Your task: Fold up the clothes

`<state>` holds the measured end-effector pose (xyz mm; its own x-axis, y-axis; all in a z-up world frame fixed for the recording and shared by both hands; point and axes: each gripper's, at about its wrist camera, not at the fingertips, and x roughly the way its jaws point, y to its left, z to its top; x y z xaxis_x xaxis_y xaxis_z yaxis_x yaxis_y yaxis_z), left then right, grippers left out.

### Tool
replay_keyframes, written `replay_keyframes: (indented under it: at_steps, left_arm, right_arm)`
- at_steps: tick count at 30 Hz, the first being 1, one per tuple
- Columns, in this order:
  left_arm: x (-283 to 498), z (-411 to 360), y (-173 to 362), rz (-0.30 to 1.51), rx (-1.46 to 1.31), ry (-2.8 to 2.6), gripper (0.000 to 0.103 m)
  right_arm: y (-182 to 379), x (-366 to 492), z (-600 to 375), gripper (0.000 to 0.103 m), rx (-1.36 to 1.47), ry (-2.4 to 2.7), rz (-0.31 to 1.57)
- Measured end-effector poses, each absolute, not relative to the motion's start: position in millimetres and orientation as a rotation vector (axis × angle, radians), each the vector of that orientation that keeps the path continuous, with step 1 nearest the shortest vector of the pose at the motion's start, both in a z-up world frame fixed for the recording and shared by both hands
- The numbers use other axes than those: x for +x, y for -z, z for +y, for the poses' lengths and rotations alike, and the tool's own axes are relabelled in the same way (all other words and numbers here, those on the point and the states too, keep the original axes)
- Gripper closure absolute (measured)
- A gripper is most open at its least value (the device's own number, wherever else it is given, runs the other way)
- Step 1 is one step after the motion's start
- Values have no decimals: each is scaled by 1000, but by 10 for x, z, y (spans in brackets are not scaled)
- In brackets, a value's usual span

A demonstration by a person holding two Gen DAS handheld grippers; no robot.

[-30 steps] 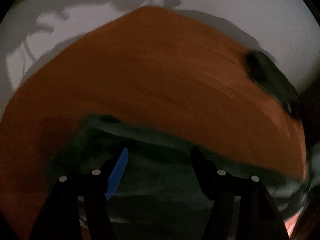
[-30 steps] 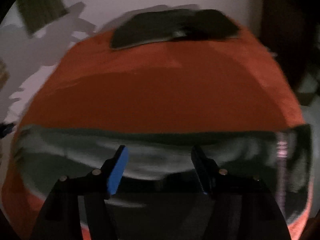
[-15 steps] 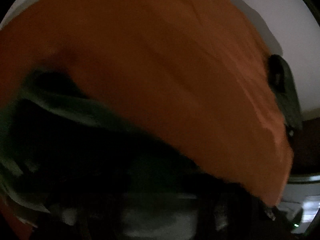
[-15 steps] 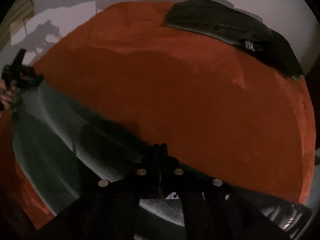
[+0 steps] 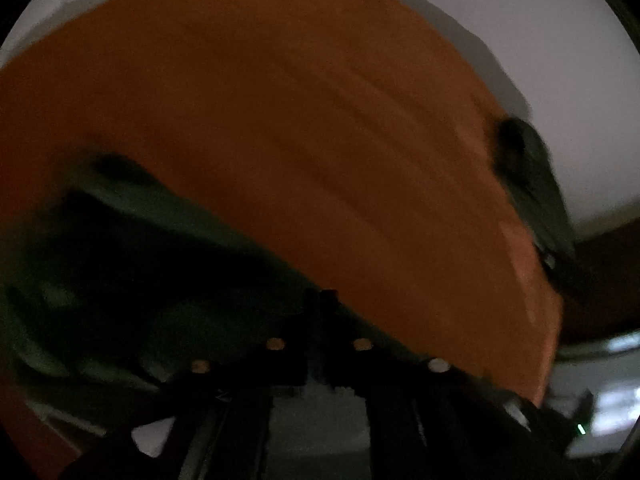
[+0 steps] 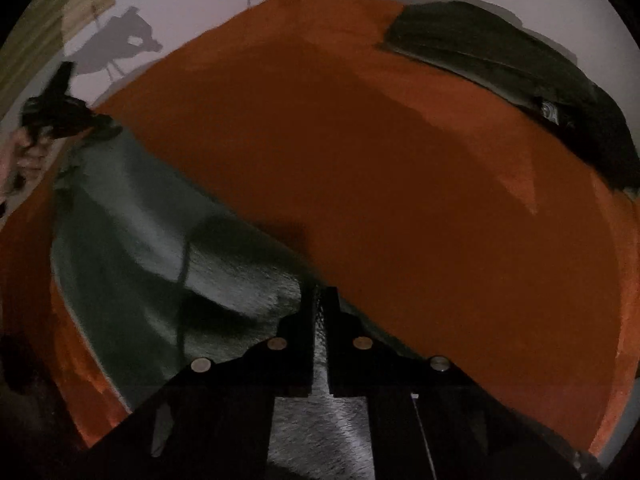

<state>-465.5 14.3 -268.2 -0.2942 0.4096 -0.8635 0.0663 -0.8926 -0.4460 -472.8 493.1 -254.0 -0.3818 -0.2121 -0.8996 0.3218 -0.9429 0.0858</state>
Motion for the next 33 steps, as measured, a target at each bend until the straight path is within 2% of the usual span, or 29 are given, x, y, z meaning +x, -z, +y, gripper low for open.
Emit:
replay_keyframes:
  at_steps: [1,2,3,6,8,10,12,13,14,16,19,21,22,23,24,25,27,28,29,30,31,33]
  left_arm:
    - [-4596,319,2669,-562,-1709,-2235,75]
    - [-4537,502,2657,-523,-1701,-2183,63]
    - [-4487,752,2654,-440,-1686,-2133,59]
    - [-4406,1319,2719,-274,-1652,-2062,56]
    - [-4377,1619,2791,-198,-1636,-2045,54]
    - [-4390,1754,2966,-183,-1670,-2051,54]
    - [-4355,1856,3116,-111,-1692,-2102,54]
    - [-4304,1887,3192,-62,-1698,-2132,58]
    - [-4299,1918,3260,-14,-1693,-2180,75]
    - [-4315,1930,3328,32,-1672,-2258,93]
    - [-4371,1851,3262,-65,-1687,-2257,94]
    - [-4405,1844,3214,-157,-1725,-2186,92]
    - [-4395,1821,3182,-185,-1735,-2154,81]
    - [-4363,1840,3169,-201,-1738,-2134,65]
    - [-4328,1863,3159,-215,-1740,-2116,59]
    - [-4286,1916,3160,-202,-1721,-2116,51]
    - [-4217,1965,3178,-146,-1683,-2142,51]
    - [-4193,1951,3195,-102,-1666,-2169,55]
    - [-4178,1953,3219,-72,-1642,-2208,76]
    - [-4177,1959,3265,-58,-1629,-2250,91]
    - [-4199,1918,3313,-72,-1623,-2279,100]
    - [-4231,1840,3330,-93,-1580,-2336,102]
  right_arm:
    - [2650,-4767,4905,96,1592,2303,147]
    - [2761,-4805,4875,83,1663,2232,146]
    - [2869,-4820,4810,69,1735,2154,138]
    - [2852,-4822,4828,57,1699,2174,95]
    - [2799,-4836,5004,53,1682,2238,-50]
    - [2784,-4815,5168,53,1702,2341,-73]
    - [2837,-4741,5167,53,1775,2420,140]
    - [2872,-4692,5156,53,1804,2443,252]
    - [2904,-4642,5166,53,1798,2421,262]
    - [2869,-4550,5243,53,1762,2443,230]
    - [2667,-4398,5303,53,1636,2498,190]
    - [2710,-4332,5302,53,1630,2444,217]
    - [2785,-4303,5298,53,1657,2409,252]
    - [2860,-4274,5293,59,1682,2374,287]
    - [2925,-4246,5291,72,1703,2346,317]
    - [2902,-4234,5310,76,1687,2383,300]
    - [2850,-4207,5349,96,1652,2459,264]
    - [2756,-4173,5365,96,1615,2519,234]
    - [2664,-4133,5372,97,1571,2573,219]
    - [2565,-4079,5364,97,1516,2634,222]
    - [2577,-4048,5308,97,1508,2642,232]
    - [2654,-4030,5251,97,1526,2639,261]
